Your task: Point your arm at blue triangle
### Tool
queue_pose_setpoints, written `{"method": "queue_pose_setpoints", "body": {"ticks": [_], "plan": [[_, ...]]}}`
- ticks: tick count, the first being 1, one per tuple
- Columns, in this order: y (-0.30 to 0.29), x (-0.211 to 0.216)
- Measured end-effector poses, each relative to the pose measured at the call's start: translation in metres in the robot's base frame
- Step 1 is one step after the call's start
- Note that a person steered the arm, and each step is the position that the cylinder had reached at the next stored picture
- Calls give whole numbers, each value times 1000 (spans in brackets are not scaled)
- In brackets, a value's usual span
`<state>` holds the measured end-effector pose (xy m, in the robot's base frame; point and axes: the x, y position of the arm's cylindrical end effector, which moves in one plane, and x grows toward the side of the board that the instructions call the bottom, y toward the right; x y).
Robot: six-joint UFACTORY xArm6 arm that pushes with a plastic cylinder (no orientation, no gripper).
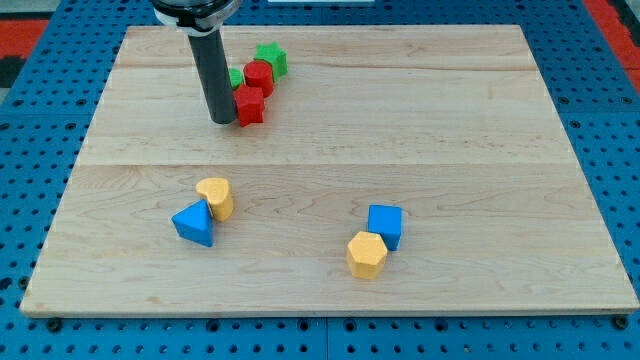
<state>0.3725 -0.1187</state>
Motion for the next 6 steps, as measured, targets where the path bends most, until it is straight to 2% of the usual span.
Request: {"method": "queue_pose_setpoints", "body": {"ticks": [1,2,3,4,5,6], "plan": [[-6,33],[-22,43],[10,39],[29,11],[-42,28],[-92,84]]}}
